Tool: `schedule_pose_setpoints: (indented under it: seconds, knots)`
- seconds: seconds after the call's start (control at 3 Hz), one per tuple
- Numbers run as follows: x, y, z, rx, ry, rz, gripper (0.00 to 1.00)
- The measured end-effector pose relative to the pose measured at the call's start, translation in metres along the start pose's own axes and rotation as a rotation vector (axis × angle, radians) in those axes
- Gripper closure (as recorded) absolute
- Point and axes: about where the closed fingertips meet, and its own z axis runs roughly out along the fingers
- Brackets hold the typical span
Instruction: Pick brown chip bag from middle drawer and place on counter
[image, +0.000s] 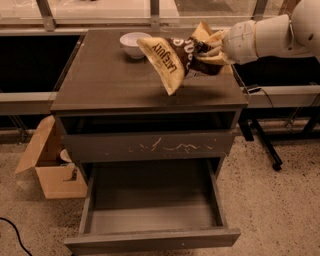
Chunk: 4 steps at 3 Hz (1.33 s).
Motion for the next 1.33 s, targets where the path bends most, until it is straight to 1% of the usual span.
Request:
schedule_pose_setpoints:
  seconds: [0.33, 0.67, 1.0, 1.33]
  knots:
    - [0.027, -0.037, 0.008, 0.051, 0.026, 0.045, 1.0]
    - [0.05, -0.063, 0.015, 0.093, 0.043, 0.085, 0.81]
    - [0.068, -0.079, 0.021, 0.128, 0.057, 0.12, 0.58]
    - [0.078, -0.09, 0.024, 0.159, 0.063, 0.134, 0.35]
